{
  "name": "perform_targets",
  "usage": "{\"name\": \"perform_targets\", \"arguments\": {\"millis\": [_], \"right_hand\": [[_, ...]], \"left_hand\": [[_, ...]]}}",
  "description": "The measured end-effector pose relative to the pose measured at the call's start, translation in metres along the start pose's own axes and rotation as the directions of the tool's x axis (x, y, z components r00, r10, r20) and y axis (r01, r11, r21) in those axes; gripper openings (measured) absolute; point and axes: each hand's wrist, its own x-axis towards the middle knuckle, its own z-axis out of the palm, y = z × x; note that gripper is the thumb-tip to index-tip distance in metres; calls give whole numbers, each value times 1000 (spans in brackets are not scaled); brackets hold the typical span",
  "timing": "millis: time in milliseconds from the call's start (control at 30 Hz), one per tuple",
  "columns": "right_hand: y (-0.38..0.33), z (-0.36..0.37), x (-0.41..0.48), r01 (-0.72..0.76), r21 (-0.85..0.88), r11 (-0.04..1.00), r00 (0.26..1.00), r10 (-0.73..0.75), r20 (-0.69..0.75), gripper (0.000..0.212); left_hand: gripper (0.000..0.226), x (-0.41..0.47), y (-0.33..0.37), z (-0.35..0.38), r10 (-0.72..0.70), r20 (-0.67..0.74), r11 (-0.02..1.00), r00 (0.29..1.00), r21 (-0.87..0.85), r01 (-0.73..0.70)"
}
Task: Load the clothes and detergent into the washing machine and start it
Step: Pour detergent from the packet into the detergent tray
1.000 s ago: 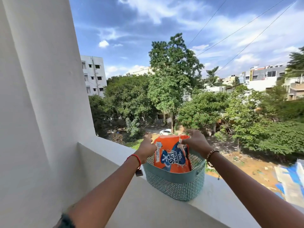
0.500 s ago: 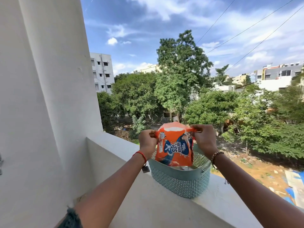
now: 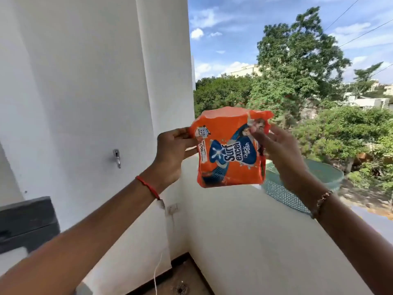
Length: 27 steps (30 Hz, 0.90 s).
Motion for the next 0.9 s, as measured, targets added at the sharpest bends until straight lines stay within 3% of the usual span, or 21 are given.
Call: {"name": "perform_targets", "arguments": {"millis": [100,167,267,400,533,733,800,900], "right_hand": [[23,64,-75,-256,127,958,924,204,322,46],[37,107,-125,-338,117,934,855,252,453,56],[48,173,-201,-473,121,872,753,330,569,56],[55,244,-285,-612,51,789,638,454,622,71],[59,290,-340,-674,-29,738,551,529,645,96],[66,330,-373,-703,-110,703,501,598,626,63],[67,340,-373,-705,-125,699,475,595,649,56],[72,349,-370,-714,-140,686,435,592,678,61]], "left_hand": [[16,-66,4,-81,-89,-52,996,995,21,90],[19,-113,0,-132,-156,-105,987,982,17,159],[20,-186,-15,-207,-259,-219,965,941,-19,262],[25,-272,-35,-294,-371,-356,928,857,-99,360],[39,-342,-52,-352,-472,-347,881,811,-201,427],[54,-408,-104,-398,-754,-143,654,641,-82,752],[50,-418,-121,-405,-773,-47,633,633,-122,764],[38,-419,-142,-408,-754,-97,653,650,-227,723]]}}
